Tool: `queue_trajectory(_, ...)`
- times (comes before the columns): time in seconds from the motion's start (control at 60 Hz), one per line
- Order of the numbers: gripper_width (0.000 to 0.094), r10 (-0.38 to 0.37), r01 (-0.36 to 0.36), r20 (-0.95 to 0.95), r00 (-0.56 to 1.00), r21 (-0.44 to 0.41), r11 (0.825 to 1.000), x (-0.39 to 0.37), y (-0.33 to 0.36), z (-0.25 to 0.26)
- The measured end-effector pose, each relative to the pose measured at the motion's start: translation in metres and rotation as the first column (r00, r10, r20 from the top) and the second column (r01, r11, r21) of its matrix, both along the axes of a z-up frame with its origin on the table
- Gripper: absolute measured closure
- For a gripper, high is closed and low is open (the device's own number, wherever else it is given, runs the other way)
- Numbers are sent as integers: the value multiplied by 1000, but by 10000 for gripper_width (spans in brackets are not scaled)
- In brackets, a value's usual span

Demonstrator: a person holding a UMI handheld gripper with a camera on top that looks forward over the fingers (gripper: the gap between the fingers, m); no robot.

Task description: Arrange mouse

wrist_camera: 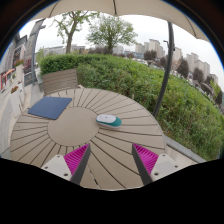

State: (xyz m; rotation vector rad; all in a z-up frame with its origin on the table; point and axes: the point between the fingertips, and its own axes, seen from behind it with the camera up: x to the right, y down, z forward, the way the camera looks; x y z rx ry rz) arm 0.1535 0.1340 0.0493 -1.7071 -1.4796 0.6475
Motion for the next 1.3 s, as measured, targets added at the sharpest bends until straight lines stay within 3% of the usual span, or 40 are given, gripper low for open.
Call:
queue_trajectory(0.25,86,23,-22,27,999,-25,999,-79,24,-39)
queue_trajectory(0.667,84,25,-23,52,998,-42,999,-167,60,-60)
queue_trajectory(0.983,84,18,-12,74,997,-73,997,-180,75,-66)
queue_trajectory(1.083,89,-2,13,88,996,-120,993,-184,75,-68)
queue_trajectory(1.3,112,-18,30,100,995,-119,992,-196,83,-69)
